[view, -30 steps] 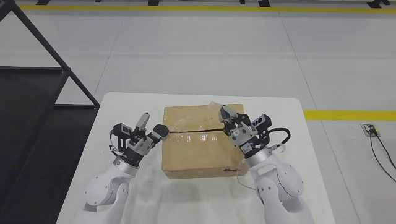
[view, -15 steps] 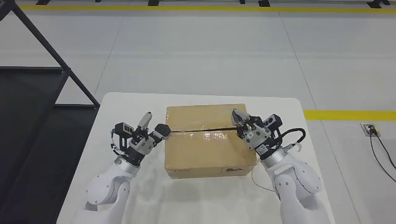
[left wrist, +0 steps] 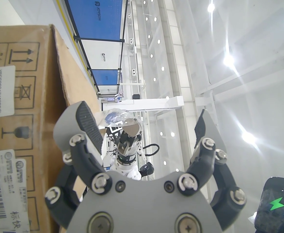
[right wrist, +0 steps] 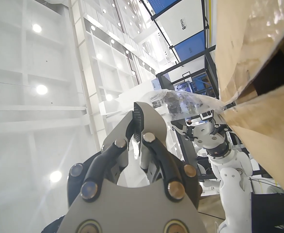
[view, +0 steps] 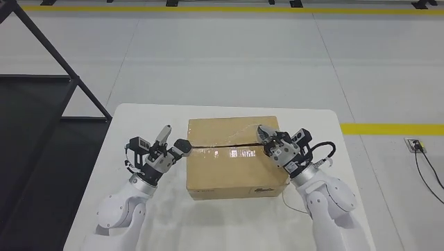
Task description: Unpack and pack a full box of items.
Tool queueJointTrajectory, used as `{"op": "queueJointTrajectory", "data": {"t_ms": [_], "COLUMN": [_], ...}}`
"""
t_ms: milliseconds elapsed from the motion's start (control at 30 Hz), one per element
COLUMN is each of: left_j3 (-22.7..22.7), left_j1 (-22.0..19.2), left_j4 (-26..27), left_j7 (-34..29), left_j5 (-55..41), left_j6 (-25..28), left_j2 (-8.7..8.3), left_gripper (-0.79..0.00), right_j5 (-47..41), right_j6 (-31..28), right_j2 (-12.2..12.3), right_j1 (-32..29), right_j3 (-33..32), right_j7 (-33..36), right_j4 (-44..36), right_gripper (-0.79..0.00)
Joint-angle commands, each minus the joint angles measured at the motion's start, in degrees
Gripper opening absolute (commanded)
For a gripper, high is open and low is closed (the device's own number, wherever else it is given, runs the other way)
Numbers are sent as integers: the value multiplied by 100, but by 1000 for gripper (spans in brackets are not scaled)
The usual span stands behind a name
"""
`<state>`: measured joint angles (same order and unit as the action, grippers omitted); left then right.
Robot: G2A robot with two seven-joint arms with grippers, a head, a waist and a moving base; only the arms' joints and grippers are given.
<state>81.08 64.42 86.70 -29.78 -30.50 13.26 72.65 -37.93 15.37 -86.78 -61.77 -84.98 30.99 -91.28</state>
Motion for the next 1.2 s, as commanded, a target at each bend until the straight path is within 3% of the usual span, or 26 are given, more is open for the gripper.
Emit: {"op": "queueJointTrajectory", "data": {"t_ms": [0, 1167], "left_j3": [-10, -166], "left_j1": [-3, -117], "left_j4": [-9, -168], "left_j7": [2, -45], "left_j5": [9, 54], "left_j6": [-16, -70], "left_j2": [0, 21], "left_gripper": [0, 0], "right_j5": [-10, -51], "right_j6": [30, 313], "right_j2": [19, 348], "right_j1": [-3, -650], "right_j3": [-26, -355], "right_j7": [28, 3], "right_j4": [12, -569], "right_gripper": [-785, -785]}}
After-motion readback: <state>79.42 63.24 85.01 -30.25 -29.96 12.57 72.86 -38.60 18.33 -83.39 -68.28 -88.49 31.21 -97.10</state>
